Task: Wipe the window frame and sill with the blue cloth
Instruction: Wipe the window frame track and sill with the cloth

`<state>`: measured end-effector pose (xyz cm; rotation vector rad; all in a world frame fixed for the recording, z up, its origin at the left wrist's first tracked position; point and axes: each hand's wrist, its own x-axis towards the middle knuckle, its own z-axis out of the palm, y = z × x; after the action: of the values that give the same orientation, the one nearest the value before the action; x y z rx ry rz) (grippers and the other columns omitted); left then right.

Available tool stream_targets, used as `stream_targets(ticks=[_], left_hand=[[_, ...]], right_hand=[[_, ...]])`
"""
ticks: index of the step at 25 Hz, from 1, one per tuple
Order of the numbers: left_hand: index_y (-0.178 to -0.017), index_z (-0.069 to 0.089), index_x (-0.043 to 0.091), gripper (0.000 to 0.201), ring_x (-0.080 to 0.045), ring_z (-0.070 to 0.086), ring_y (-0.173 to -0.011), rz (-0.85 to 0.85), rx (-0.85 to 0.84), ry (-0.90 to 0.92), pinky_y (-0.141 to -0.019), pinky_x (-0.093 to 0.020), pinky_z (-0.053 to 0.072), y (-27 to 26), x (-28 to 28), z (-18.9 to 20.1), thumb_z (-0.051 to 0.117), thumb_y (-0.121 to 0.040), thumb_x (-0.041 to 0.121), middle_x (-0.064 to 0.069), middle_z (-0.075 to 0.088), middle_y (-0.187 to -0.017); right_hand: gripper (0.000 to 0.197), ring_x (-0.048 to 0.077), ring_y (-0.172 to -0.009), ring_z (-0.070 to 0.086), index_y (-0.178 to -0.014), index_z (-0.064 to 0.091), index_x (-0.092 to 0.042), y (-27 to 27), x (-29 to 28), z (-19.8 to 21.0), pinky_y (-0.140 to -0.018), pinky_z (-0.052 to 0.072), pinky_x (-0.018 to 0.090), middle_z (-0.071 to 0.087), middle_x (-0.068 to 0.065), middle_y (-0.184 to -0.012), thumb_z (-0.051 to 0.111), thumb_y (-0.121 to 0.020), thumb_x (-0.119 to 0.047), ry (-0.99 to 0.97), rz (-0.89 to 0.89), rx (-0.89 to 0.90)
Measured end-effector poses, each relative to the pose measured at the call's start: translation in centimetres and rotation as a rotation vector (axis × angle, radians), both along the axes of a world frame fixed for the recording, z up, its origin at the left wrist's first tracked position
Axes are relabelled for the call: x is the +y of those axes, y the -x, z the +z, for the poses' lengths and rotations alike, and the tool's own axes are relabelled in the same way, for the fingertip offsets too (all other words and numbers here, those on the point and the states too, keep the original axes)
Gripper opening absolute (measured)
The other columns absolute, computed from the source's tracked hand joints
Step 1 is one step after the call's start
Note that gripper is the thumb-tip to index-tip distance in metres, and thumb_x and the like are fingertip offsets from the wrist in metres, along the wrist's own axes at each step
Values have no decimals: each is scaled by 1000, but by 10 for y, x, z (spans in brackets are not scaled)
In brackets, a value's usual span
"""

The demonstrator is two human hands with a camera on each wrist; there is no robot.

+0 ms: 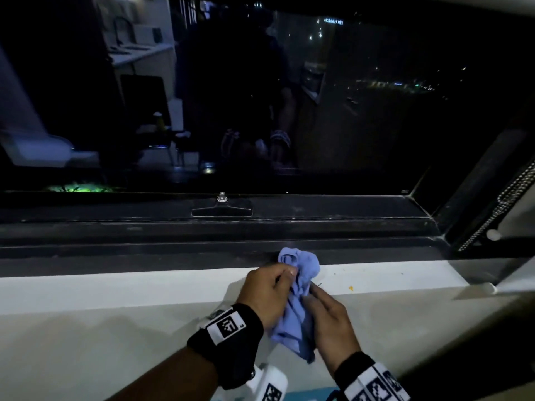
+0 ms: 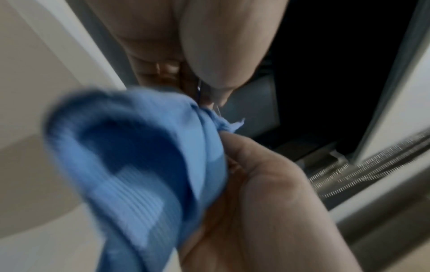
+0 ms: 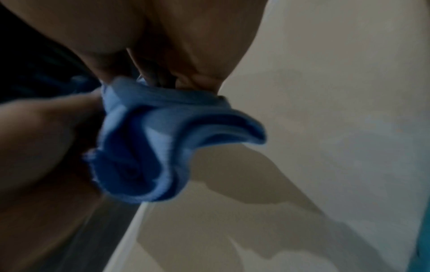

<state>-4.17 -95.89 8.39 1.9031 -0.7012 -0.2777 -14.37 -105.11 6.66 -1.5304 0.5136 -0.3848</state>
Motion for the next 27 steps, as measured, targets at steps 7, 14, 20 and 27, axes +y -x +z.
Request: stream_targets(ticks=[7, 14, 20, 27], left_hand=[[-83, 60, 25, 14, -21, 61, -76, -46, 102, 70, -72, -31, 46, -3, 11, -7, 48, -83, 18, -4, 68, -84], [-123, 54, 17, 40, -21, 38, -125, -65, -481, -818, -101, -33, 36, -33, 37, -20, 43, -92, 38, 0, 45, -138], [-123, 56, 24, 40, -16, 41, -123, -44, -439, -871, -98, -31, 40, -35, 39, -19, 40, -93, 45, 8, 50, -132], [-126, 52, 26, 39, -14, 35, -126, -51, -417, -873, -101, -32, 37, -29, 40, -20, 35, -95, 43, 11, 43, -140]], right_hand=[[17, 16, -73, 67, -99, 62, -21, 7, -21, -6, -62, 51, 24, 71, 9, -88, 65, -85, -12, 113, -138, 80], [35, 28, -101, 61, -120, 59, -22, -4, -64, 15, -85, 48, 33, 62, 2, -118, 59, -85, -21, 1100, 32, 300], [46, 32, -102, 52, -117, 55, -31, -57, -38, -4, -80, 44, 39, 56, 3, -113, 57, -74, -15, 1398, 314, 482], [33, 23, -93, 54, -103, 55, -37, -33, -72, 17, -81, 51, 35, 60, -5, -102, 39, -76, -28, 1304, 576, 435]])
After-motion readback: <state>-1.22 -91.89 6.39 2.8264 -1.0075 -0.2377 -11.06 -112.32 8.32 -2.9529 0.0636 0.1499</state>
